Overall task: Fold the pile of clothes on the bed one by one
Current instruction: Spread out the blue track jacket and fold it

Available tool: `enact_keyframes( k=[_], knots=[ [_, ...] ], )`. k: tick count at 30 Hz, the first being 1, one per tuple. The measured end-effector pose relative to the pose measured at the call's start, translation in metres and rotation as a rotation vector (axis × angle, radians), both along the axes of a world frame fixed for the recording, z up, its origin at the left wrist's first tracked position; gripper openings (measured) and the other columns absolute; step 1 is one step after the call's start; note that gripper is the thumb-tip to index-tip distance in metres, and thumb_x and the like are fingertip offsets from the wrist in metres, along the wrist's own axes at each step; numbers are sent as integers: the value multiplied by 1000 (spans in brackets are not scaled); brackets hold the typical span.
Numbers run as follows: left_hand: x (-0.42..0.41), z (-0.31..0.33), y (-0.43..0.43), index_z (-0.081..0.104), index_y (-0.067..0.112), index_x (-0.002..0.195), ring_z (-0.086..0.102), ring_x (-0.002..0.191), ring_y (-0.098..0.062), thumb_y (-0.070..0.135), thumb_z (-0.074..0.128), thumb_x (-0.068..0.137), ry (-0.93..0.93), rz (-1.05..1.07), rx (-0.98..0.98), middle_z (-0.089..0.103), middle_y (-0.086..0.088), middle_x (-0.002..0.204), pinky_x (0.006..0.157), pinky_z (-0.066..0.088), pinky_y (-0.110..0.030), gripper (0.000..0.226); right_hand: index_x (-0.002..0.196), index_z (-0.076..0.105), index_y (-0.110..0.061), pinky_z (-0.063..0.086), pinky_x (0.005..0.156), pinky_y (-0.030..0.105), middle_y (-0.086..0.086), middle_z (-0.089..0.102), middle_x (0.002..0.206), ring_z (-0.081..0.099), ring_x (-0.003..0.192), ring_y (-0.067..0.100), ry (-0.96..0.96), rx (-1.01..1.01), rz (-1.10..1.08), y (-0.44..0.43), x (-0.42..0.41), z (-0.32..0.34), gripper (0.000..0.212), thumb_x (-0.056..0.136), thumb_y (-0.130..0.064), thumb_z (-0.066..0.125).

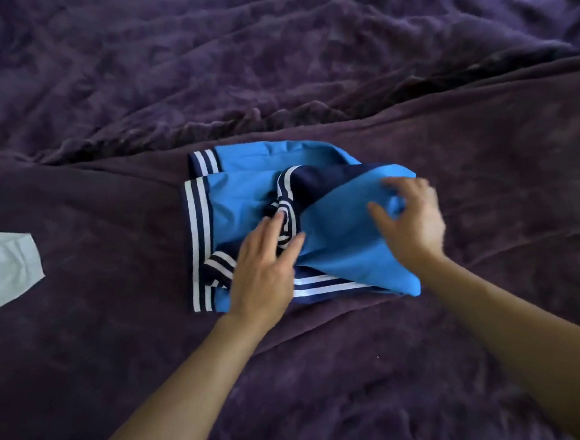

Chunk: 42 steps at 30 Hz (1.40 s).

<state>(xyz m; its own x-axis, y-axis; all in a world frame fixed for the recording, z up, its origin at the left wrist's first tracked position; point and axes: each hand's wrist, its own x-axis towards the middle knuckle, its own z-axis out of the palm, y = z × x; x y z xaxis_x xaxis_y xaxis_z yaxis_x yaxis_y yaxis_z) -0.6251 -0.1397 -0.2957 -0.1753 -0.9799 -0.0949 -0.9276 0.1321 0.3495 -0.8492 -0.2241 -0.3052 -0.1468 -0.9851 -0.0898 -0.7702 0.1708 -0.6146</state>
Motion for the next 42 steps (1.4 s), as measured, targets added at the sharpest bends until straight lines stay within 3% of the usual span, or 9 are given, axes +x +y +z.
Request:
enact_keyframes(
  k=[3,7,12,15,19,24,30,35,42],
  knots=[
    [-20,-23,-21,35,16,147,33,133,-35,12,49,94,92,109,254,11,-15,158,104,38,-42,54,132,45,-30,44,88,31,-14,48,126,49,111,7,-150,331,-217,-5,-25,-12,78,66,-53,80],
    [-33,-51,-43,37,13,145,36,132,-33,12,47,95,309,230,498,17,-13,155,111,29,-37,51,105,65,-19,57,82,41,0,72,105,70,90,20,-600,714,-402,-8,-41,-30,60,55,-41,90],
    [-29,-46,-52,40,11,144,34,136,-19,3,47,96,631,279,679,18,-3,157,108,29,-20,49,96,66,-21,59,64,32,-3,73,93,72,81,16,-565,481,-382,-5,-41,-2,46,59,-37,88],
    [-6,-21,-59,53,7,132,55,112,-14,-5,45,94,932,482,698,53,-8,134,86,44,-9,41,101,58,-22,53,66,30,-9,66,95,66,84,13,-343,267,-222,-1,4,42,49,64,-44,81],
    [74,19,-39,65,12,103,66,78,-15,-2,46,93,1173,1029,312,68,-9,93,62,55,-22,26,130,45,-25,49,81,34,-10,57,104,58,94,16,-286,242,30,2,100,73,73,68,-47,77],
    [166,25,25,63,11,94,62,78,-29,-4,38,91,859,1292,8,66,-17,84,64,49,-33,30,147,33,-21,48,89,39,-6,57,86,60,92,21,-386,553,412,12,225,44,78,82,-43,71],
    [121,3,50,54,21,132,48,119,-24,41,45,92,295,632,-54,51,-8,132,96,41,-35,46,139,45,-16,49,52,21,8,62,93,58,67,14,-559,792,399,-11,257,15,37,102,-21,41],
    [101,-36,57,16,27,152,20,144,-32,34,48,95,6,456,172,13,-14,159,101,41,-49,66,141,47,-24,38,102,50,12,45,143,42,130,34,323,-216,883,-49,215,7,48,94,-37,51],
    [113,-83,70,-14,31,150,14,146,-32,45,30,93,-5,336,258,6,-15,160,112,29,-51,73,148,-1,-48,8,113,61,-7,1,162,-4,148,15,525,257,847,-70,203,-72,80,77,-83,-4]
  ],
)
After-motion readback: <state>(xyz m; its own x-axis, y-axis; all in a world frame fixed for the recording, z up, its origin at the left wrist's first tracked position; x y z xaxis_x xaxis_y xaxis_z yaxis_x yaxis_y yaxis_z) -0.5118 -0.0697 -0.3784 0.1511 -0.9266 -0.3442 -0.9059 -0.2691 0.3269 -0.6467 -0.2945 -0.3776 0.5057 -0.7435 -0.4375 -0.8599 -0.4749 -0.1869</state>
